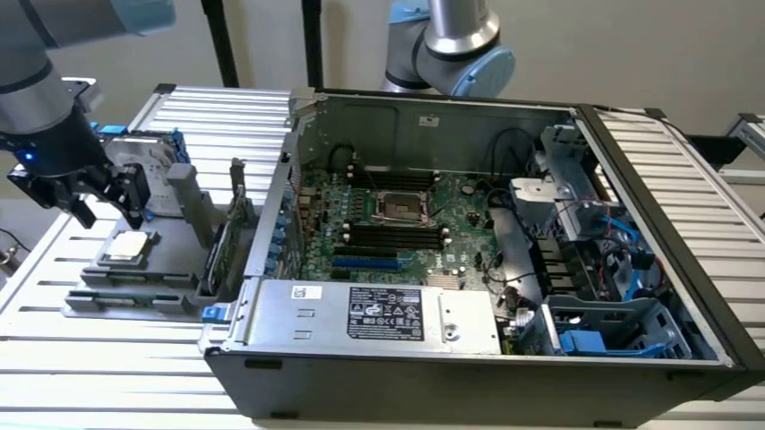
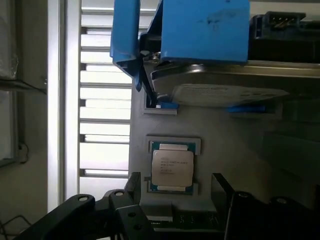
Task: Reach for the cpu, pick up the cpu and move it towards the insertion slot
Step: 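Pick up the cpu and move it towards the insertion slot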
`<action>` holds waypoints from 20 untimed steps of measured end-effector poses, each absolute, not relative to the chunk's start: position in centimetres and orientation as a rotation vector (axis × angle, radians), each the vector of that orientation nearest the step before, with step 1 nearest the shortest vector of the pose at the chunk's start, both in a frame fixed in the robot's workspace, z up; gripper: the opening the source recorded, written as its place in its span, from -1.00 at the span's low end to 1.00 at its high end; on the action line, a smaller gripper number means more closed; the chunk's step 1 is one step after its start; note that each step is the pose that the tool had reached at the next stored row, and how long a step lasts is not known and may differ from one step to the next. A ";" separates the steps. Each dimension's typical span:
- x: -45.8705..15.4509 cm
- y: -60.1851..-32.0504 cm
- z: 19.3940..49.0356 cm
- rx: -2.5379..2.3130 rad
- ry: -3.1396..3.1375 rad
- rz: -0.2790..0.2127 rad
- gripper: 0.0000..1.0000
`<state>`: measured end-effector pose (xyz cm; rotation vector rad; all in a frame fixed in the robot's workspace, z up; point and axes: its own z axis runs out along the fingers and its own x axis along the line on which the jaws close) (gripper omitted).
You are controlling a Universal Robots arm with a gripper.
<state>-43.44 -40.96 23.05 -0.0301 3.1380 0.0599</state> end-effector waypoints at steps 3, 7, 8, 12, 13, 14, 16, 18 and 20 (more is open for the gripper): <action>-43.4 -41.0 22.5 -0.030 3.138 0.060 0.35; -43.4 -41.0 21.8 -0.030 3.138 0.060 0.35; -43.4 -41.0 21.6 -0.030 3.138 0.060 0.35; -43.4 -41.0 20.9 -0.030 3.138 0.060 0.35; -43.4 -41.0 20.7 -0.030 3.138 0.060 0.35; -43.4 -41.0 20.5 -0.030 3.138 0.060 0.35; -43.4 -41.0 20.2 -0.030 3.138 0.060 0.35; -43.4 -41.0 19.8 -0.030 3.138 0.059 0.35; -43.4 -41.0 19.5 -0.030 3.138 0.057 0.35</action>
